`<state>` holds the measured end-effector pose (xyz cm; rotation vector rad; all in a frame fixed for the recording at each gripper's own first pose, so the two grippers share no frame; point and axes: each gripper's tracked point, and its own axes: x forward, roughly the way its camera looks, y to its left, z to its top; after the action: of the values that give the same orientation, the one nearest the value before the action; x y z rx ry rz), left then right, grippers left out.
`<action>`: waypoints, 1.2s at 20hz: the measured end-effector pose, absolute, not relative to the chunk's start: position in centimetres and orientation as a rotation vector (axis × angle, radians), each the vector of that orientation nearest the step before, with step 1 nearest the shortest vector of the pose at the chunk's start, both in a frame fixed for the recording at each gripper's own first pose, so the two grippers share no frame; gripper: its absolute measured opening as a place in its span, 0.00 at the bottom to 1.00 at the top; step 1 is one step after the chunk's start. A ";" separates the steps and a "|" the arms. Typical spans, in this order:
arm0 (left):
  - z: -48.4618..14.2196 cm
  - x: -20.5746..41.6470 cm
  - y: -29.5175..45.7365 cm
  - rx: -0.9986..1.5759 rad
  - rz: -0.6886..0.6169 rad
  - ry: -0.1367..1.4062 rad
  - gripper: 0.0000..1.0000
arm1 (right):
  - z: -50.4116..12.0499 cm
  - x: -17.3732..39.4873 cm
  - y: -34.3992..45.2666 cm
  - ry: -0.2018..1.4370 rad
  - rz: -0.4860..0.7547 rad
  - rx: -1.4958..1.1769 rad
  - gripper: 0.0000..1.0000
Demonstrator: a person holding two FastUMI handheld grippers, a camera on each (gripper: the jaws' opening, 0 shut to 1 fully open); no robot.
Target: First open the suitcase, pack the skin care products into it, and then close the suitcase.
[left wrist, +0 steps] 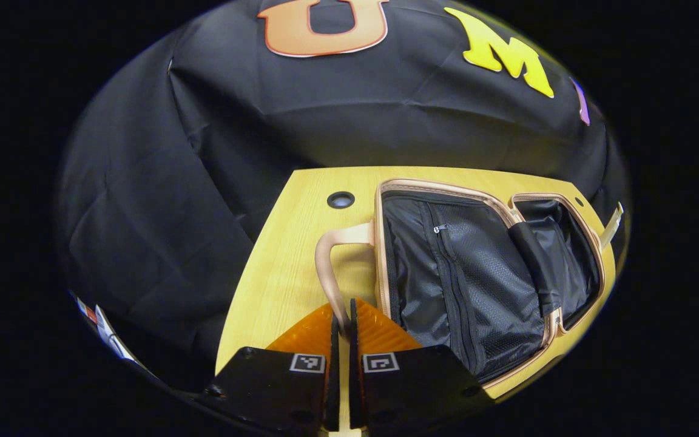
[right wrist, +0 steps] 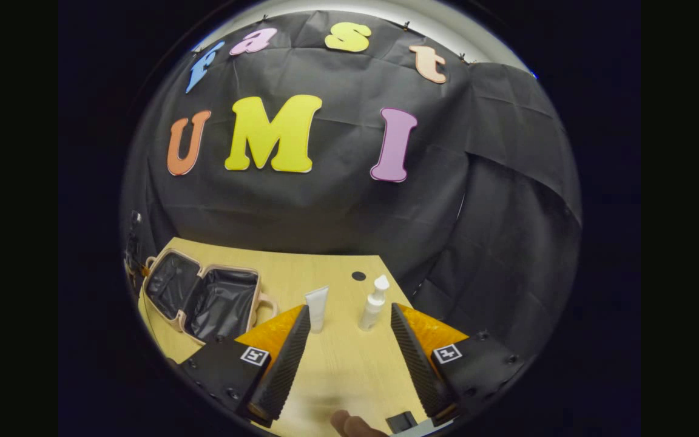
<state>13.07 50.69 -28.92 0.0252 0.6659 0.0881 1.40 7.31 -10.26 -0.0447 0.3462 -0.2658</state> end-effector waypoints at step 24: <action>-17.8 6.6 21.9 -0.012 -0.015 0.496 0.99 | -12.3 5.2 -3.3 0.336 -0.082 0.051 0.78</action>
<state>6.58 21.93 -17.76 -0.0117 0.4956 -0.0155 5.22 -3.28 -12.34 0.0510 0.3357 -0.0822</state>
